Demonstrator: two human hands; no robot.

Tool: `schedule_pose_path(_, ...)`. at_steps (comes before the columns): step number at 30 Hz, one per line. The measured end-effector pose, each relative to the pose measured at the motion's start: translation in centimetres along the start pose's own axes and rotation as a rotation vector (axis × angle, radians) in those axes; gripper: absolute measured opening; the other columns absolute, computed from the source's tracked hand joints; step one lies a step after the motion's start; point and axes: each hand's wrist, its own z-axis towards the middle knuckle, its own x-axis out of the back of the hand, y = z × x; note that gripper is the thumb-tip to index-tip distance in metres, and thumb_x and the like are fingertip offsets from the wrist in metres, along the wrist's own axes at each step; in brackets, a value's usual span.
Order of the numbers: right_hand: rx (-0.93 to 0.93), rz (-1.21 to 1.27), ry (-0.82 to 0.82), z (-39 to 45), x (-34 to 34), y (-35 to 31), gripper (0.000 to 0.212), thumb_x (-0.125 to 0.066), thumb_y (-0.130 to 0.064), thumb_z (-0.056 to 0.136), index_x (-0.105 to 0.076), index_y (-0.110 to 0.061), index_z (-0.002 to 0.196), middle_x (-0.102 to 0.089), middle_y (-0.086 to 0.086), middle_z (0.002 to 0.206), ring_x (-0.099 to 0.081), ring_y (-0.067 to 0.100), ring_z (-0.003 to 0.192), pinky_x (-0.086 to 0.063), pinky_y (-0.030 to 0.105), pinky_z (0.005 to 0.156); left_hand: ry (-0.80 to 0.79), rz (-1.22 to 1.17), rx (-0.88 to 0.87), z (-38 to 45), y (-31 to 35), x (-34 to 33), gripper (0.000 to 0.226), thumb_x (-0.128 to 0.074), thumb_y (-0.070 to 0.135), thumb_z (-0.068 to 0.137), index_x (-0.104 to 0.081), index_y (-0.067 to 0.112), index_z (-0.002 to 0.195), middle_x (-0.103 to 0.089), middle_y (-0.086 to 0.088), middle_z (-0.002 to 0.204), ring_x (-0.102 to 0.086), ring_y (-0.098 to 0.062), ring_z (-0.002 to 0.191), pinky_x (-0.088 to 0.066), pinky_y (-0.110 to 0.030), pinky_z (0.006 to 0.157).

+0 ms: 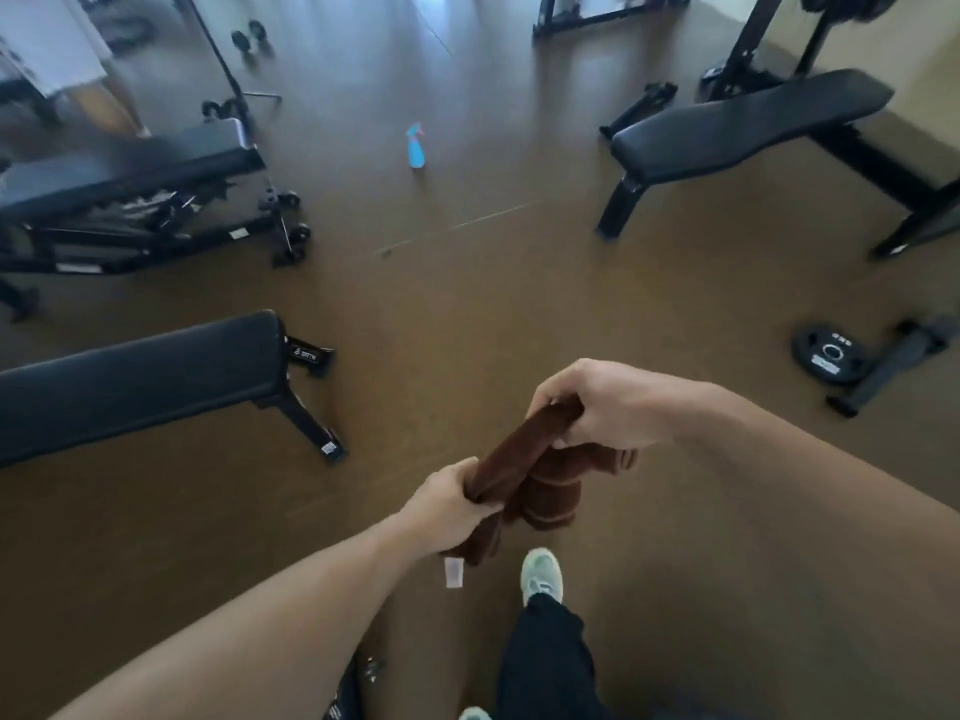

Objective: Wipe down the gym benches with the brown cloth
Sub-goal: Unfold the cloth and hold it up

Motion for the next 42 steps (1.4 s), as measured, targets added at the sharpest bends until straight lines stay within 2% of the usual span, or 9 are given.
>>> schedule_pose_path(4, -0.081, -0.259, -0.103, 9.3, 7.2, 4.3, 0.042, -0.069, 0.0, 0.091, -0.071, -0.037, 0.11, -0.07, -0.013, 0.098, -0.064, 0.006, 0.087, -0.046, 0.017, 0.064, 0.036, 0.068, 0.054, 9.2, 1.3, 7.4, 0.009, -0.069, 0.03, 0.094, -0.061, 0.034, 0.097, -0.074, 0.005, 0.097, -0.071, -0.017, 0.093, -0.059, -0.046, 0.089)
schedule_pose_path(11, -0.208, -0.324, 0.036, 24.7, 17.9, 9.5, 0.035, -0.052, -0.003, 0.085, -0.05, -0.036, 0.097, -0.065, -0.003, 0.087, -0.064, 0.019, 0.076, -0.051, 0.034, 0.061, 0.255, -0.049, 0.184, 23.1, 7.0, 22.4, 0.004, -0.068, 0.029, 0.095, -0.068, 0.033, 0.097, -0.072, 0.004, 0.094, -0.07, -0.022, 0.087, -0.059, -0.034, 0.072)
schedule_pose_path(16, -0.335, 0.274, 0.274, 37.2, 26.2, 8.8, 0.022, -0.065, 0.0, 0.085, -0.063, -0.013, 0.102, -0.074, 0.007, 0.085, -0.073, 0.025, 0.072, -0.062, 0.039, 0.071, 0.381, -0.822, 0.266, 29.4, 9.9, 34.7, 0.021, -0.078, 0.017, 0.09, -0.074, 0.015, 0.11, -0.078, -0.007, 0.107, -0.073, -0.022, 0.095, -0.058, -0.031, 0.085)
schedule_pose_path(21, -0.5, 1.048, 0.35, 51.7, 32.2, 7.5, 0.031, -0.066, -0.014, 0.093, -0.069, -0.005, 0.123, -0.074, 0.014, 0.102, -0.07, 0.03, 0.09, -0.057, 0.04, 0.085, 0.502, -0.989, 0.352, 40.0, 8.0, 45.7, 0.022, -0.065, 0.022, 0.099, -0.062, 0.023, 0.122, -0.071, -0.004, 0.112, -0.068, -0.022, 0.085, -0.056, -0.043, 0.09)
schedule_pose_path(25, -0.562, 1.311, 0.429, 62.4, 35.5, 5.9, 0.022, -0.062, -0.021, 0.104, -0.063, -0.023, 0.125, -0.071, 0.014, 0.118, -0.07, 0.038, 0.106, -0.056, 0.065, 0.094, 0.571, -0.899, 0.446, 48.6, 8.3, 53.9, 0.022, -0.06, 0.024, 0.102, -0.063, 0.037, 0.12, -0.063, 0.001, 0.123, -0.068, -0.024, 0.101, -0.061, -0.045, 0.088)
schedule_pose_path(33, -0.371, 0.724, 0.095, 78.4, 47.0, 1.2, 0.06, -0.087, 0.006, 0.076, -0.071, -0.024, 0.126, -0.076, 0.005, 0.108, -0.074, 0.018, 0.092, -0.063, 0.029, 0.072, 0.572, -0.854, 0.372, 62.8, 10.3, 71.7, 0.031, -0.054, 0.015, 0.104, -0.072, 0.039, 0.11, -0.07, 0.002, 0.117, -0.068, -0.023, 0.094, -0.055, -0.033, 0.071)
schedule_pose_path(36, -0.324, 0.349, 0.075, 85.8, 51.6, 0.9, 0.045, -0.082, -0.001, 0.084, -0.069, -0.03, 0.116, -0.073, -0.002, 0.099, -0.072, 0.017, 0.077, -0.057, 0.026, 0.053, 0.624, -0.934, 0.387, 69.5, 11.6, 78.0, 0.026, -0.056, 0.007, 0.102, -0.076, 0.023, 0.106, -0.073, -0.007, 0.108, -0.066, -0.022, 0.074, -0.057, -0.028, 0.05)
schedule_pose_path(39, -0.336, 0.242, 0.123, 93.7, 56.0, 1.4, 0.01, -0.072, -0.02, 0.097, -0.071, -0.027, 0.104, -0.075, 0.002, 0.085, -0.067, 0.016, 0.06, -0.049, 0.02, 0.046, 0.647, -1.016, 0.486, 76.1, 13.3, 84.0, 0.025, -0.052, 0.006, 0.103, -0.074, 0.018, 0.099, -0.072, -0.016, 0.108, -0.067, -0.029, 0.073, -0.061, -0.041, 0.064)
schedule_pose_path(42, -0.34, 0.205, 0.105, 100.1, 60.3, 2.3, 0.008, -0.073, -0.031, 0.094, -0.077, -0.025, 0.099, -0.074, -0.003, 0.106, -0.071, 0.021, 0.086, -0.055, 0.024, 0.063, 0.454, -1.062, 0.533, 81.2, 15.0, 90.0, 0.015, -0.065, 0.016, 0.099, -0.066, 0.009, 0.112, -0.073, -0.016, 0.105, -0.071, -0.031, 0.086, -0.059, -0.041, 0.075)
